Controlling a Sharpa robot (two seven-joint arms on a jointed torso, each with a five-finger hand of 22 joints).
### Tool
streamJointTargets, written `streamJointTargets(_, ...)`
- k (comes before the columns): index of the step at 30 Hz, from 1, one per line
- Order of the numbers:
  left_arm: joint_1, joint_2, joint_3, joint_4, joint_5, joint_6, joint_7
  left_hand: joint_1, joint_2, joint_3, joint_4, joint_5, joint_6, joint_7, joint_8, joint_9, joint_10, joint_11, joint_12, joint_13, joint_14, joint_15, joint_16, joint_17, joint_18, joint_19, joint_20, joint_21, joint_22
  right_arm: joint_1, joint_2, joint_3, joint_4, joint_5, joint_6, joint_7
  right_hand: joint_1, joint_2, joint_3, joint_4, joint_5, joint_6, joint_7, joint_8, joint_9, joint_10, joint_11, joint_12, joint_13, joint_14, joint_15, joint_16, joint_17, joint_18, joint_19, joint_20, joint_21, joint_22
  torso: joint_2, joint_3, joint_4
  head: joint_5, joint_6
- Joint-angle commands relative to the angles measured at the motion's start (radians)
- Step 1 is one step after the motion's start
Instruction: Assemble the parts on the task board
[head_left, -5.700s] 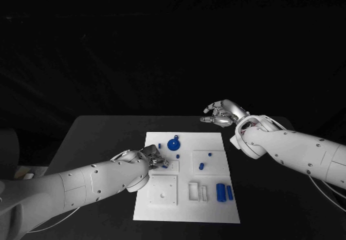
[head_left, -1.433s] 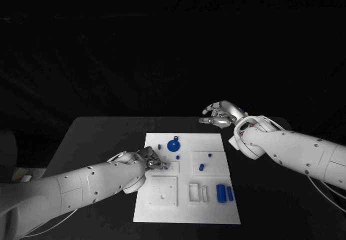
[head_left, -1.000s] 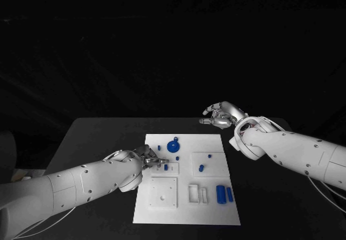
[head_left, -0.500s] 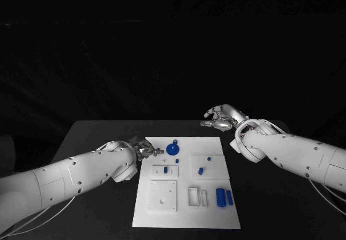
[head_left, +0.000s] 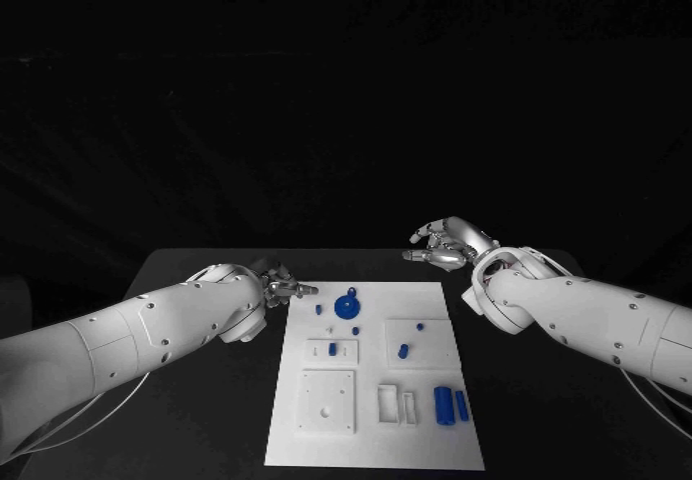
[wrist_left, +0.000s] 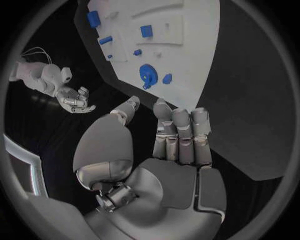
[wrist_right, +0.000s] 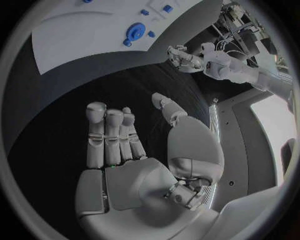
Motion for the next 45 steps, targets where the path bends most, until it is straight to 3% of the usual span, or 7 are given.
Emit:
streamJointTargets(1, 0.006, 0.019, 0.001, -0.036, -0.002, 0.138, -0.02, -0.013, -0.004, -0.002, 0.017, 0.002, -0.004, 0.002, -0.005, -0.002, -0.003, 0.002, -0.004, -0.001, 0.002, 0.005, -0.001, -0.001, -0.015, -0.004, -0.122, -0.004, 0.0, 0.0, 0.003, 0.0, -0.002, 0.002, 0.011, 0.009, -0.003, 0.007, -0.002, 0.0, 0.004, -0.001, 0.008, 0.0, -0.002, -0.006, 0.003, 0.005, -0.001, 0.001, -0.003, -0.003, -0.001, 0.101, 0.0, -0.002, -0.004, 0.001, 0.002, -0.0003, -0.0013, 0.003, 0.006)
streamJointTargets(3, 0.007, 0.03, 0.001, -0.059, -0.004, 0.165, -0.023, -0.017, -0.004, -0.003, 0.026, -0.001, -0.005, 0.002, -0.007, -0.004, -0.003, 0.002, -0.004, -0.002, 0.001, 0.005, -0.001, -0.002, -0.015, -0.005, -0.123, -0.005, 0.0, 0.0, 0.003, 0.0, -0.002, 0.002, 0.011, 0.009, -0.003, 0.007, -0.002, 0.0, 0.004, -0.001, 0.008, 0.0, -0.002, -0.006, 0.003, 0.005, -0.001, 0.001, -0.003, -0.003, -0.001, 0.101, 0.0, -0.002, -0.004, 0.001, 0.001, 0.0011, -0.0014, 0.004, 0.001)
streamJointTargets(10, 0.008, 0.073, 0.001, -0.138, -0.006, 0.239, -0.028, -0.014, 0.014, -0.009, 0.047, 0.01, -0.025, 0.01, -0.021, -0.01, -0.014, 0.009, -0.004, -0.001, -0.008, 0.012, 0.002, 0.0, -0.017, -0.013, -0.122, -0.005, 0.005, 0.0, 0.005, 0.0, -0.002, 0.002, 0.011, 0.009, -0.002, 0.007, -0.002, 0.0, 0.004, -0.001, 0.008, 0.0, -0.002, -0.006, 0.003, 0.005, -0.002, 0.001, -0.003, -0.003, -0.001, 0.101, 0.0, -0.002, -0.004, 0.001, 0.001, 0.0009, -0.0005, 0.011, 0.004)
streamJointTargets(20, 0.006, 0.133, -0.001, -0.222, -0.001, 0.264, -0.015, 0.0, 0.032, -0.03, 0.051, 0.016, -0.026, 0.012, -0.024, -0.011, -0.018, 0.011, 0.001, 0.002, -0.013, 0.013, 0.007, 0.002, -0.019, -0.019, -0.123, -0.003, 0.011, 0.0, 0.01, 0.0, 0.0, 0.002, 0.011, 0.01, -0.002, 0.007, -0.002, 0.0, 0.004, -0.001, 0.008, 0.0, -0.002, -0.006, 0.003, 0.006, -0.002, 0.002, -0.003, -0.003, -0.001, 0.101, 0.0, -0.002, -0.004, 0.002, 0.003, 0.0007, -0.002, 0.017, 0.003)
streamJointTargets(26, 0.002, 0.158, -0.001, -0.267, 0.007, 0.261, -0.009, 0.004, 0.037, -0.039, 0.054, 0.015, -0.027, 0.012, -0.025, -0.012, -0.02, 0.012, 0.002, 0.002, -0.015, 0.014, 0.009, 0.002, -0.019, -0.021, -0.123, -0.003, 0.012, 0.0, 0.013, 0.0, 0.0, 0.002, 0.009, 0.01, -0.002, 0.007, -0.001, 0.0, 0.004, -0.002, 0.008, 0.0, -0.002, -0.006, 0.003, 0.006, -0.003, 0.002, -0.003, -0.003, -0.001, 0.101, 0.0, -0.003, -0.004, 0.002, 0.002, 0.0008, -0.0021, 0.019, -0.009)
streamJointTargets(31, 0.002, 0.174, -0.001, -0.289, 0.007, 0.268, -0.007, 0.005, 0.04, -0.044, 0.057, 0.014, -0.028, 0.012, -0.026, -0.012, -0.021, 0.012, 0.003, 0.003, -0.016, 0.014, 0.01, 0.003, -0.019, -0.021, -0.123, -0.003, 0.013, 0.0, 0.014, 0.001, 0.002, 0.002, 0.008, 0.01, -0.001, 0.007, -0.001, 0.0, 0.004, -0.002, 0.008, 0.0, -0.002, -0.006, 0.003, 0.006, -0.003, 0.002, -0.003, -0.003, -0.001, 0.101, 0.001, -0.003, -0.004, 0.002, 0.002, 0.0006, -0.0008, 0.016, -0.009)
streamJointTargets(45, -0.026, 0.218, -0.003, -0.364, 0.007, 0.265, 0.002, 0.016, 0.048, -0.058, 0.061, 0.012, -0.03, 0.013, -0.028, -0.013, -0.022, 0.012, 0.007, 0.004, -0.017, 0.014, 0.013, 0.003, -0.019, -0.022, -0.124, -0.003, 0.016, 0.002, 0.015, 0.006, 0.008, 0.001, 0.007, 0.01, -0.001, 0.007, -0.001, 0.0, 0.004, -0.002, 0.008, 0.0, -0.003, -0.006, 0.003, 0.007, -0.004, 0.002, -0.003, -0.003, -0.001, 0.101, 0.001, -0.003, -0.004, 0.002, 0.003, 0.0013, -0.0012, 0.014, -0.012)
